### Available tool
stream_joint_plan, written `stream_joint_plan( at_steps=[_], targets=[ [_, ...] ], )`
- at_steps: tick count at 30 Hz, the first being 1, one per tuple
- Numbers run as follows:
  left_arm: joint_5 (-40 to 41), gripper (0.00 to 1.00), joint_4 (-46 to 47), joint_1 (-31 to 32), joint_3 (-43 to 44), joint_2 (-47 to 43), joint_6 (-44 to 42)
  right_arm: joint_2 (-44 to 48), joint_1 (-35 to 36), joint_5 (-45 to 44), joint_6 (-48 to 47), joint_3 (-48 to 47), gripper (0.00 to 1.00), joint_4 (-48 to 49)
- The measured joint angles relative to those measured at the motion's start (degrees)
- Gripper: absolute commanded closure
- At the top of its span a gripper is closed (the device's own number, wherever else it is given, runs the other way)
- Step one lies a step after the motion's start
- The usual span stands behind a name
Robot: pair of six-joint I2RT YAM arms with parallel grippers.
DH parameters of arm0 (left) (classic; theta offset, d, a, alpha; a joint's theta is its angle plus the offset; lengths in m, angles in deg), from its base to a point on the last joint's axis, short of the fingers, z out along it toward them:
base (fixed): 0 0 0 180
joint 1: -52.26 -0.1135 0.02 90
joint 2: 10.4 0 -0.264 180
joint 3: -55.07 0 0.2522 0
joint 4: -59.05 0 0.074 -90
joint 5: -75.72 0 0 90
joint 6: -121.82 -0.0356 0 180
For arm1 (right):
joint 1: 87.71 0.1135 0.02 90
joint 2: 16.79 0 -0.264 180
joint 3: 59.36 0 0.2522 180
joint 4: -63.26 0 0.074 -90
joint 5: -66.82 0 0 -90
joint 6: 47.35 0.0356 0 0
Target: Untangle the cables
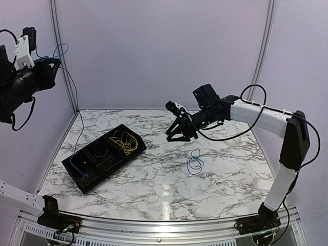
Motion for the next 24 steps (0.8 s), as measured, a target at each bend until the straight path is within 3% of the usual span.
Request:
stream_joint_plan(
  at_steps=[16,24],
  targets=[
    [7.39,1.00,0.04,0.00,-6.60,-9.53,-0.59,-0.02,0.00,-1.88,-0.17,1.51,0.56,-0.09],
    [11.54,1.00,0.22,0.00,-17.97,-15.41,2.01,-0.02,0.00,-2.64,-0.17,2.45,0.57,0.02]
  ],
)
